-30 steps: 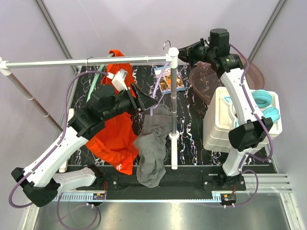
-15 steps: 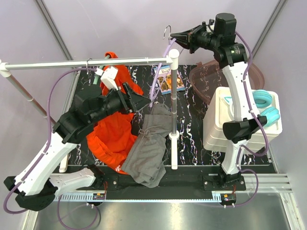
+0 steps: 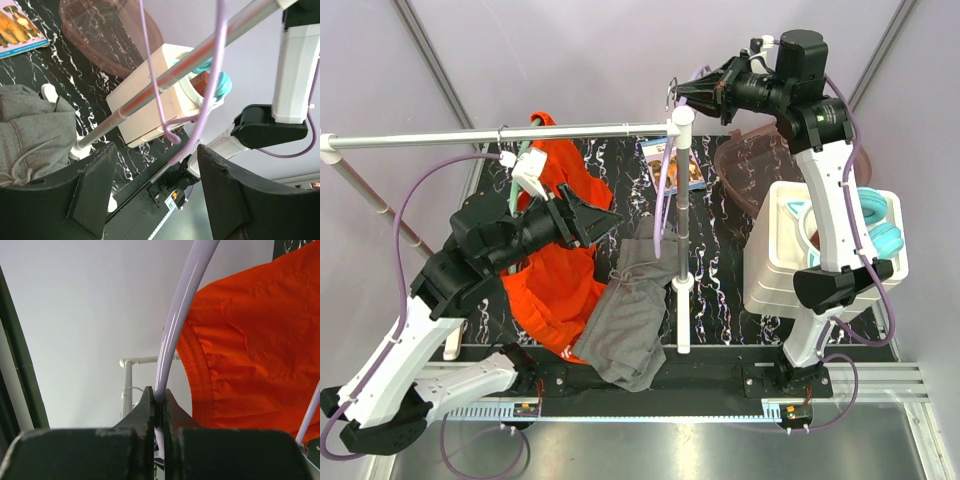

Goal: Remove the shorts from the hanger

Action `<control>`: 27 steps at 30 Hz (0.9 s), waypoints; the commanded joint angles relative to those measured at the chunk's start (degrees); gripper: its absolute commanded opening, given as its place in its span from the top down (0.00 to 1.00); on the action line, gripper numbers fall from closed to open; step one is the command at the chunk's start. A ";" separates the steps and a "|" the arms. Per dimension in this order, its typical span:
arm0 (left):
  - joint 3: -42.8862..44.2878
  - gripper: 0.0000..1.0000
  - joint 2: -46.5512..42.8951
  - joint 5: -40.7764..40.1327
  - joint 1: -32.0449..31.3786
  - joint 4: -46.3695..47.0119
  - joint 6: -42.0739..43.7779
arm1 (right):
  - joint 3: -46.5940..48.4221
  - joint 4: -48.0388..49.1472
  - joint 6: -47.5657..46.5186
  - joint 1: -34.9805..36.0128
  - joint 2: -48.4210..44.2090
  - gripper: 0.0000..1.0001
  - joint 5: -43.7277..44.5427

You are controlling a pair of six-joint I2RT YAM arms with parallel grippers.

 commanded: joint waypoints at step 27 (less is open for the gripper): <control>-2.18 0.29 -3.59 1.07 -0.12 1.96 2.84 | 3.58 -9.95 -14.66 5.35 -1.48 0.87 -1.40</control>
